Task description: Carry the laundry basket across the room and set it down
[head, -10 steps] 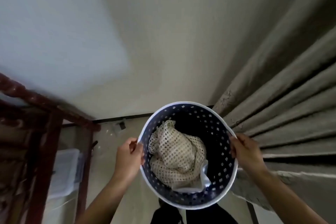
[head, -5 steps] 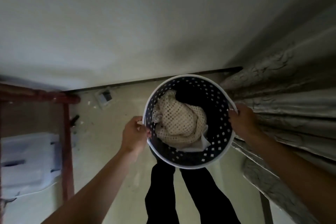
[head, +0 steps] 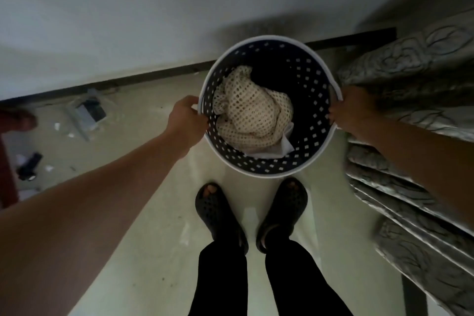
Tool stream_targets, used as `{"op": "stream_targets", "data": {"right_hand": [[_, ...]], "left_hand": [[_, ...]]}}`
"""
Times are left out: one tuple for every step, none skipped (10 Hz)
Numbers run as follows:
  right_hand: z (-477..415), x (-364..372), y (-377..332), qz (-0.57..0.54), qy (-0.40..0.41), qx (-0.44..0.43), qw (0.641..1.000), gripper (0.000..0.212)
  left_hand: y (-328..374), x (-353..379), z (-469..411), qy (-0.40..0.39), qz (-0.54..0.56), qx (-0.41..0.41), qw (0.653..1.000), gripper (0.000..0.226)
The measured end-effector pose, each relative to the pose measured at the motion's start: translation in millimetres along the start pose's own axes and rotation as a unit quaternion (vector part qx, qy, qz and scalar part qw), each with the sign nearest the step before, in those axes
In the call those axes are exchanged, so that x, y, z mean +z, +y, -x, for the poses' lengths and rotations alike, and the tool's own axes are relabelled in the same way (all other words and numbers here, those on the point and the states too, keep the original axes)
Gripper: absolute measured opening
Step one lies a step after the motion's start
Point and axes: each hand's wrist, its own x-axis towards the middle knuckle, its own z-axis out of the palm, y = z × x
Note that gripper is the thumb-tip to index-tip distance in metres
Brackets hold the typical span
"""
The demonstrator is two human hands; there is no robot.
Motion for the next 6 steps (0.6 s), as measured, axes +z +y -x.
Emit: {"op": "stream_targets", "data": {"right_hand": [[-22,18,5,0.018,0.002,-0.005,1.000,0.029],[-29,22,0,0.028,0.022,-0.006,0.999,0.043],[-23,13,-9,0.071,-0.002,-0.031,0.997,0.043],[2,-6,-20,0.100,-0.015,-0.043,0.994,0.043],[34,-30,-28,0.075,-0.019,-0.064,0.995,0.032],[82,-61,-47,-0.041,-0.047,-0.036,0.997,0.026]], "left_hand": [[-2,7,-21,-0.015,-0.014,0.008,1.000,0.050],[2,7,-31,-0.013,-0.013,0.003,1.000,0.056],[6,3,-30,-0.020,-0.023,0.000,1.000,0.057],[9,-7,-13,-0.027,-0.052,-0.012,0.998,0.056],[16,-23,22,-0.042,-0.068,-0.022,0.997,0.029],[25,-40,74,-0.071,-0.051,-0.052,0.995,0.017]]}}
